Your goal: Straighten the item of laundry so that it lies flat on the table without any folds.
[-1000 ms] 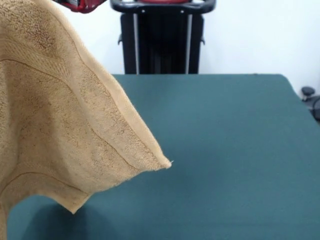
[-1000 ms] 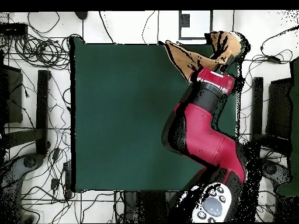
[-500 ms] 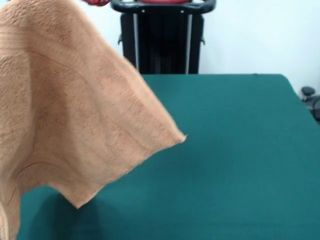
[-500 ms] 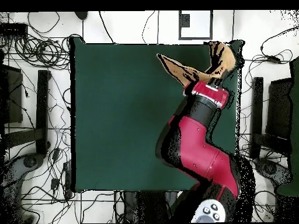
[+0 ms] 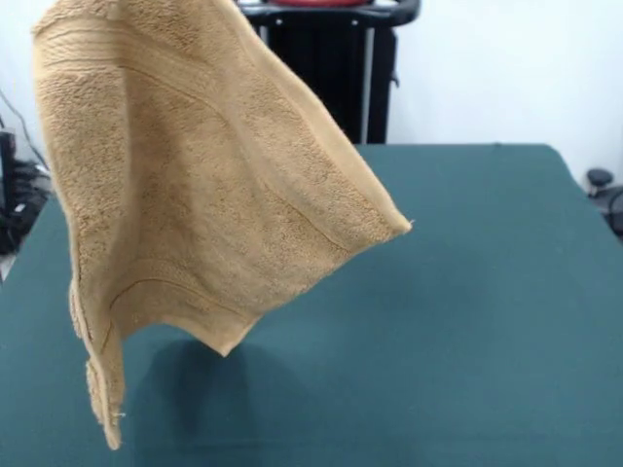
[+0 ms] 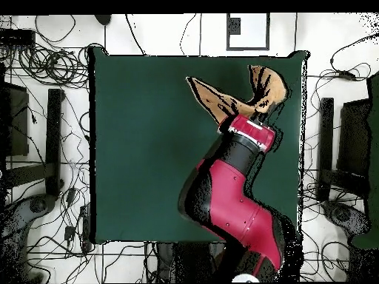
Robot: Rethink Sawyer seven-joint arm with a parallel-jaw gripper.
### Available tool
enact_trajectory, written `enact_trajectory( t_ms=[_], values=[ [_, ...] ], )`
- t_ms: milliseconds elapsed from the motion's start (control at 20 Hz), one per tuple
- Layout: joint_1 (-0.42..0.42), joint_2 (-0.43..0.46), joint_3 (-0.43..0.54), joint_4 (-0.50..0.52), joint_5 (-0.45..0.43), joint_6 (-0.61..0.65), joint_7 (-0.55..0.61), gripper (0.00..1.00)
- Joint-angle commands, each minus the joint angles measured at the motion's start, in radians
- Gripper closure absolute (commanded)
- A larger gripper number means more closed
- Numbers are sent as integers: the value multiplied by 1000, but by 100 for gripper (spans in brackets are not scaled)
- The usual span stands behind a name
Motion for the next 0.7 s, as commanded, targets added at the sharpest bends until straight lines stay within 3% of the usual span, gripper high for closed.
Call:
enact_trajectory(
  t_ms=[50,150,300,700],
  values=[
    [57,25,37,140,120,21,179,100],
    [61,35,39,140,138,7,177,100],
    [13,32,70,99,88,43,174,100],
    [-124,-68,144,-129,-83,332,56,100]
  ],
)
